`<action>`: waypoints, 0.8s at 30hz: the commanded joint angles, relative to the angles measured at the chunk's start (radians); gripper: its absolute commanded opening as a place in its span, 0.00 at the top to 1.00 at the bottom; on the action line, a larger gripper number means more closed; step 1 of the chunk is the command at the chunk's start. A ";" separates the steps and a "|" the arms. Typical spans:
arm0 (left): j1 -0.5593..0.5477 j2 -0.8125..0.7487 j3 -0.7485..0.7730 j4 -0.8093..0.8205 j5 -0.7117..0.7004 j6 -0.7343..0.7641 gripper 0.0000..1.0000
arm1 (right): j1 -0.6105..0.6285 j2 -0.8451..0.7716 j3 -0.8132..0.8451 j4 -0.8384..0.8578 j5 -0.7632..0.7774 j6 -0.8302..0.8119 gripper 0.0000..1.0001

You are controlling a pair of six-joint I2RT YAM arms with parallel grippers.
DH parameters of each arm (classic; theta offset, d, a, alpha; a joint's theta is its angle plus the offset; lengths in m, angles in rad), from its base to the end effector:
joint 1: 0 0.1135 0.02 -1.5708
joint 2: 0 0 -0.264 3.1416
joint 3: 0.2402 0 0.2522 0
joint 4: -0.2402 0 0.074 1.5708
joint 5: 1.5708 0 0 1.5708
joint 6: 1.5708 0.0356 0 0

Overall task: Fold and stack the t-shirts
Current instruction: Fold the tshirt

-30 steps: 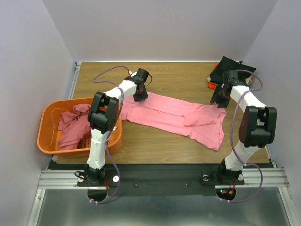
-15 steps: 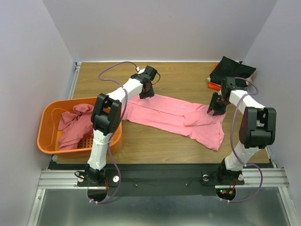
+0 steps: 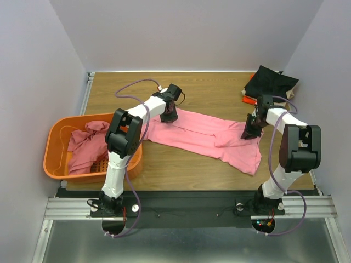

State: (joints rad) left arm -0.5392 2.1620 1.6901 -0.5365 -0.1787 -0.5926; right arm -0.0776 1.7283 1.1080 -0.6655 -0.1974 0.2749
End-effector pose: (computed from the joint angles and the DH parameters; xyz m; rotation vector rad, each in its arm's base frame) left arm 0.4072 -0.2363 0.1825 -0.1349 2.5639 -0.2034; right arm 0.3258 -0.0183 0.1761 0.4616 2.8232 0.3223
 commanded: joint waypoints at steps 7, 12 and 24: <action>0.004 -0.099 -0.052 0.055 0.018 -0.007 0.55 | -0.001 -0.142 -0.022 0.003 -0.023 -0.022 1.00; 0.004 -0.108 -0.084 0.075 0.027 -0.007 0.56 | -0.001 -0.220 -0.062 -0.064 -0.014 -0.031 0.99; 0.005 -0.064 -0.092 0.092 0.042 0.017 0.55 | -0.001 -0.285 -0.071 -0.226 -0.045 -0.020 0.89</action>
State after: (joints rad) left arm -0.5373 2.1239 1.6100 -0.4511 -0.1383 -0.5907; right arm -0.0776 1.4796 1.0107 -0.8059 -0.2230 0.2558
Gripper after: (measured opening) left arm 0.444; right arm 0.104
